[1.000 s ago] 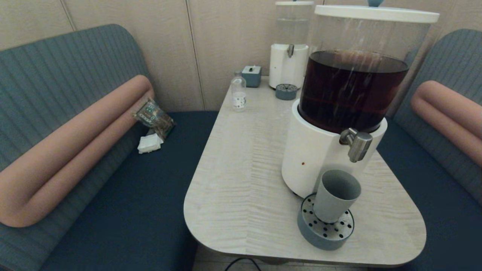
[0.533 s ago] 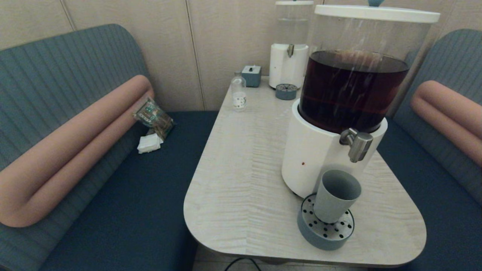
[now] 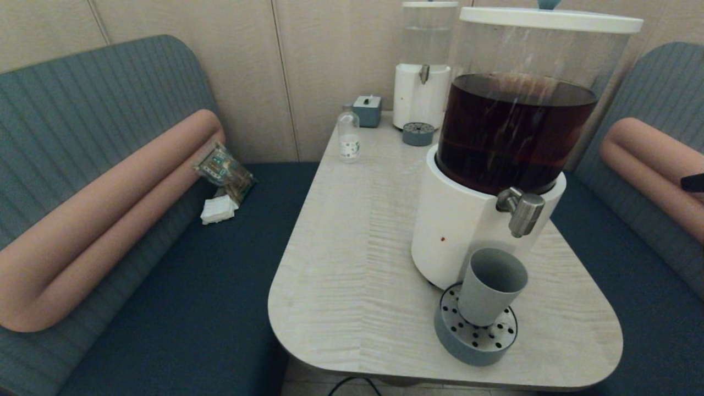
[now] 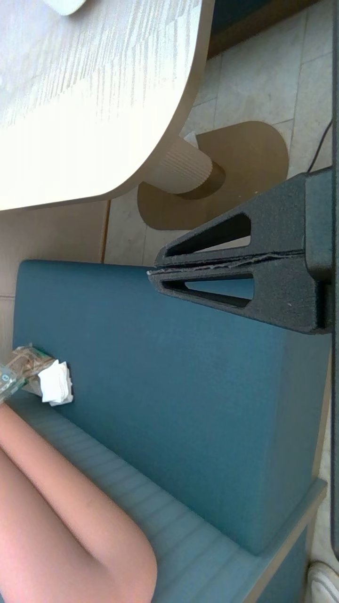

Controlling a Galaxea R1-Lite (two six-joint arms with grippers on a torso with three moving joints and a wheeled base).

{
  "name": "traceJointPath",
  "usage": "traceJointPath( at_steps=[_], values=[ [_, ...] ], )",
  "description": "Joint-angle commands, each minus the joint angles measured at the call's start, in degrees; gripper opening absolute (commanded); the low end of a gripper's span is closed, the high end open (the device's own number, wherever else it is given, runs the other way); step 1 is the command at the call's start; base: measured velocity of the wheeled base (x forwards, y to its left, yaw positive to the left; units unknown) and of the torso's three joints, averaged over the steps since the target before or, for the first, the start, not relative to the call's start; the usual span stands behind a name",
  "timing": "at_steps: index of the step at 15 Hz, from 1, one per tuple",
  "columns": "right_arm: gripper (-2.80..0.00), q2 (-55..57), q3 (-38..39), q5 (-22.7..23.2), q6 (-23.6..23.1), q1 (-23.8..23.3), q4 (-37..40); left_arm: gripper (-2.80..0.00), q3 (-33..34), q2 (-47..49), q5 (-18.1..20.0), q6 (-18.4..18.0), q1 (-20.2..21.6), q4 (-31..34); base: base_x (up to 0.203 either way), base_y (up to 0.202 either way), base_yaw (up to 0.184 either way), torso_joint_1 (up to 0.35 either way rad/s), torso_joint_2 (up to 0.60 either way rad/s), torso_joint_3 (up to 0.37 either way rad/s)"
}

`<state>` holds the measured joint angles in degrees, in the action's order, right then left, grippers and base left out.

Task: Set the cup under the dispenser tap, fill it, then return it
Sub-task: Turn on the faucet

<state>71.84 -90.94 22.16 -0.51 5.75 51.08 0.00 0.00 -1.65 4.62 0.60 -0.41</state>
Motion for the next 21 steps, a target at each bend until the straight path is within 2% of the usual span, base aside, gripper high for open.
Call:
traceJointPath(
  at_steps=[1,4,6,7,9,12,18,21],
  values=[
    [-2.80,3.0,0.3,0.5,-3.1,0.6,0.2,-2.80,0.1,0.1,0.0,0.0,0.0,0.0,0.000,0.000,0.000,0.000,0.00,0.000],
    [-2.80,6.7,-0.5,0.7,-3.3,2.5,-1.3,-2.80,0.1,0.1,0.0,0.0,0.0,0.0,0.000,0.000,0.000,0.000,0.00,0.000],
    [-2.80,10.1,-2.5,-1.0,3.9,5.3,-2.4,-2.80,0.1,0.1,0.0,0.0,0.0,0.0,0.000,0.000,0.000,0.000,0.00,0.000],
    [-2.80,12.1,-3.9,-4.5,8.0,7.2,-2.8,-2.80,0.1,0.1,0.0,0.0,0.0,0.0,0.000,0.000,0.000,0.000,0.00,0.000],
    [-2.80,14.2,-5.2,-11.7,12.2,10.7,-3.3,-2.80,0.1,0.1,0.0,0.0,0.0,0.0,0.000,0.000,0.000,0.000,0.00,0.000],
    [-2.80,15.3,-5.9,-17.3,13.7,12.1,-3.4,-2.80,0.1,0.1,0.0,0.0,0.0,0.0,0.000,0.000,0.000,0.000,0.00,0.000],
    [-2.80,15.5,-4.8,-17.1,13.2,12.1,-4.1,-2.80,0.1,0.1,0.0,0.0,0.0,0.0,0.000,0.000,0.000,0.000,0.00,0.000],
    [-2.80,15.5,-1.9,-16.8,12.6,12.4,-11.2,-2.80,0.1,0.1,0.0,0.0,0.0,0.0,0.000,0.000,0.000,0.000,0.00,0.000]
  ],
)
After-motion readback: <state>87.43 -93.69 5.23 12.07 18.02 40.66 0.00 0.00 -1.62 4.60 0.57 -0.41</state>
